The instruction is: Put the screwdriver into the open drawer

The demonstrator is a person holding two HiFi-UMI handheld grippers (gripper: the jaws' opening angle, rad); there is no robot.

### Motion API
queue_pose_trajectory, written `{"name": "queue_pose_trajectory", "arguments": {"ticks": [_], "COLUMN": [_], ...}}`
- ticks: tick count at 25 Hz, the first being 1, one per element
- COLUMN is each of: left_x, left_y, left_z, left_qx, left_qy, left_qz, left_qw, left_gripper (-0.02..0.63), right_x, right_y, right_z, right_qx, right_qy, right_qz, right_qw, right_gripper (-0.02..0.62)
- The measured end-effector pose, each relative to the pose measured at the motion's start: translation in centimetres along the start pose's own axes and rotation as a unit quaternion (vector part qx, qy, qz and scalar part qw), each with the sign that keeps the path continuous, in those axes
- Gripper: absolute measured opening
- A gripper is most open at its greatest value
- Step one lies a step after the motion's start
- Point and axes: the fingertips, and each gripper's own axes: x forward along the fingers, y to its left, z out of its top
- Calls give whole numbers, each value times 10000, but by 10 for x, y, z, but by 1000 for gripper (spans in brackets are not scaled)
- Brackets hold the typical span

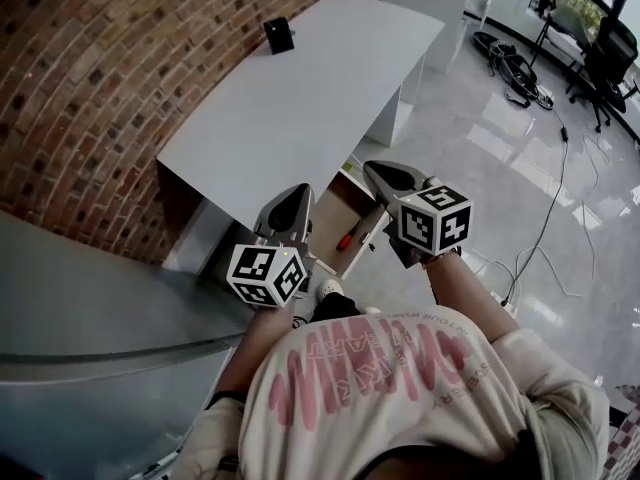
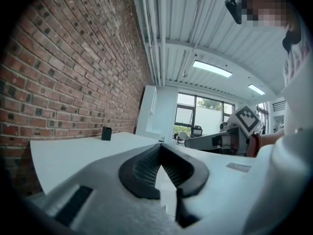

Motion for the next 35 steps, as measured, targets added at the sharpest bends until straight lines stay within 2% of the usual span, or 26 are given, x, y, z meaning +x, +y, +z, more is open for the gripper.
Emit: {"name": "queue_pose_trajectory", "arguments": {"ticks": [3, 7, 12, 16, 18, 26, 35], "left_x": [0, 8, -7, -7, -6, -4, -2], "left_y": [-1, -10, -1, 8, 11, 29, 31], "left_z": [26, 60, 78, 84, 82, 82, 75], "left_qx": [75, 231, 373, 402, 385, 207, 30], "left_qy": [-257, -395, -356, -356, -303, -371, -350], "left_qz": [-66, -374, -658, -764, -803, -680, -585], "left_qw": [9996, 9983, 9965, 9956, 9956, 9968, 9977], "left_gripper": [2, 2, 2, 2, 2, 2, 2], "right_x": [-15, -24, -15, -7, -4, 3, 7], "right_y": [0, -2, 20, 28, 31, 22, 14], "right_z": [33, 64, 70, 77, 76, 70, 64], "right_qx": [-110, -162, -256, -897, -981, -295, -275], "right_qy": [-440, -757, -874, -806, -740, -728, -510], "right_qz": [-120, -321, -594, -905, -938, -813, -769], "right_qw": [9989, 9965, 9941, 9886, 9880, 9936, 9954], "right_gripper": [9, 9, 9, 9, 9, 9, 9]}}
